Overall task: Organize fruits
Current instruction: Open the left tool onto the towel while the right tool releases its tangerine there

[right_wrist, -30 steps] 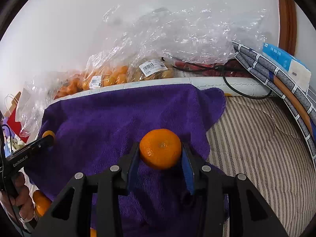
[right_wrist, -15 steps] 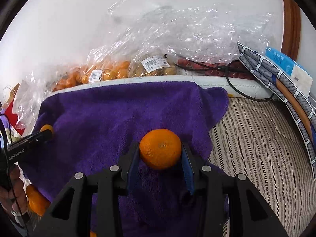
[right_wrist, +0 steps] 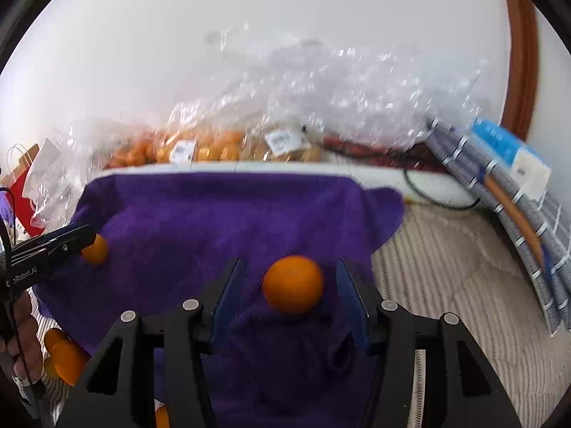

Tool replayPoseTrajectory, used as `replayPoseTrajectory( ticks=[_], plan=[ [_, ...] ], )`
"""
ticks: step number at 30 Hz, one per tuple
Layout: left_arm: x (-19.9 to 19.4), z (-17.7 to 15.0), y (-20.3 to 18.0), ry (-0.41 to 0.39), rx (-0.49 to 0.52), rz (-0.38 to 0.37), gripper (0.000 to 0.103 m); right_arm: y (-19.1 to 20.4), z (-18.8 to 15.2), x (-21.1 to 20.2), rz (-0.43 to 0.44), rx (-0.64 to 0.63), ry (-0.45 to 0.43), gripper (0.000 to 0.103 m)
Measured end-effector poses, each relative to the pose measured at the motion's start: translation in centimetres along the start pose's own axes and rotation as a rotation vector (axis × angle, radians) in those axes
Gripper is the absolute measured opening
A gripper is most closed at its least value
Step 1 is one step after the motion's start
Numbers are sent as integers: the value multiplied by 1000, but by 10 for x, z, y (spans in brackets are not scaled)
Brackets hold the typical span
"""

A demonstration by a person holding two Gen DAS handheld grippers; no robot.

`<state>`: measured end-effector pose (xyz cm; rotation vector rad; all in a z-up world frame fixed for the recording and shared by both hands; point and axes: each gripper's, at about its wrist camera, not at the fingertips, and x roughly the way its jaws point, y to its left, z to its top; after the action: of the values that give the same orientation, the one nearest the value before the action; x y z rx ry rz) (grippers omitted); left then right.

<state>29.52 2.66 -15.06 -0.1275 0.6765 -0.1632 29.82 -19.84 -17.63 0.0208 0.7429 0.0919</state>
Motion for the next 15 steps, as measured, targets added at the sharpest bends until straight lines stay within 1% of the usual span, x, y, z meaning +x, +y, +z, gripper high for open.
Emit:
replayPoseTrajectory(
  ticks=[4, 5, 7, 10, 11, 13, 15],
  plan=[
    [-12, 2, 1, -60, -15, 3, 47, -4, 5, -23, -12, 38, -62, 54],
    [-15, 3, 2, -76, -23, 3, 46, -5, 6, -28, -12, 46, -65, 54],
    [-22, 5, 3, -97, -32, 7, 47, -5, 7, -42, -39, 50, -51, 54],
    [-34, 9, 8, -123, -51, 4, 46, -7, 0, -67, -99, 31, -55, 54],
    [-39, 11, 10, -133, -61, 8, 46, -10, -3, -73, -105, 33, -52, 54],
    [-46, 16, 12, -134, -61, 38, 46, -17, -11, -87, -94, 54, -35, 55],
    [-51, 20, 12, -110, -50, 73, 46, -24, -22, -100, -80, 75, -22, 59]
  ],
)
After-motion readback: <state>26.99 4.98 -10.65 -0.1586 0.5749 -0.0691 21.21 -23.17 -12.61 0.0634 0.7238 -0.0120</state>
